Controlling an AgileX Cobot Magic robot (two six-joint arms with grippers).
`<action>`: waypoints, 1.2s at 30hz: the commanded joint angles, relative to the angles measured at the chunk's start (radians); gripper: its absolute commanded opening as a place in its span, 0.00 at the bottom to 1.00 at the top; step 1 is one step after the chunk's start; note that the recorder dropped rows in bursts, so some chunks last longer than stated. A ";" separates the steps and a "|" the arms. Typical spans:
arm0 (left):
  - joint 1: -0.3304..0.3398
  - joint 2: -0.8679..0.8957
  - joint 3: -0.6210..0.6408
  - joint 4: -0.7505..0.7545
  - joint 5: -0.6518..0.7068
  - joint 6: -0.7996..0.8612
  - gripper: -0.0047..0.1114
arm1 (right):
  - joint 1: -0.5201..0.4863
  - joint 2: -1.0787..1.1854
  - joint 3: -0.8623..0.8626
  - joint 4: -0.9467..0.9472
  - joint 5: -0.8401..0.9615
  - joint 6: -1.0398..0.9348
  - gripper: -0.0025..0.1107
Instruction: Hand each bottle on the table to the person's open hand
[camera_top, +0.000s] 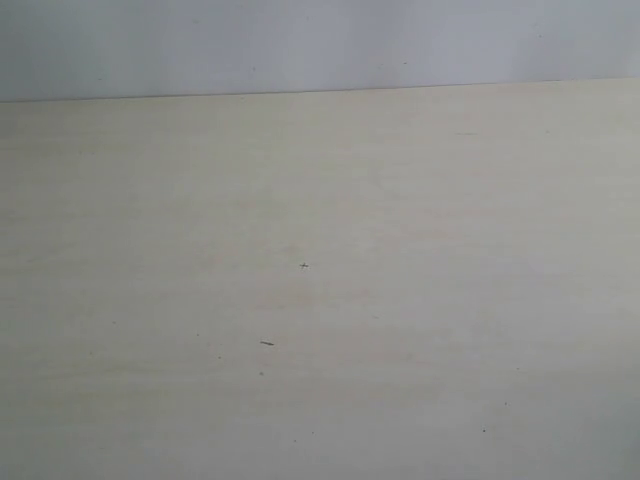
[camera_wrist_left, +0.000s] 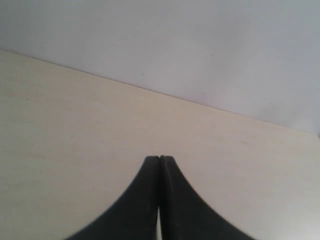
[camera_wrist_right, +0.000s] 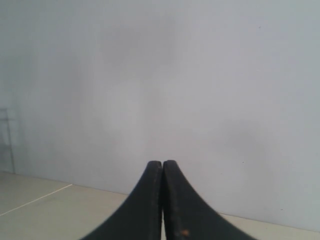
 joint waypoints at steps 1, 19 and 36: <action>0.002 0.002 0.038 0.026 -0.057 -0.014 0.05 | 0.000 -0.005 0.004 -0.007 -0.002 -0.001 0.02; 0.002 0.002 0.089 0.137 -0.144 -0.082 0.05 | 0.000 -0.005 0.004 -0.007 -0.002 -0.001 0.02; 0.155 -0.319 0.089 0.180 0.046 0.159 0.05 | 0.000 -0.005 0.004 -0.007 -0.002 -0.001 0.02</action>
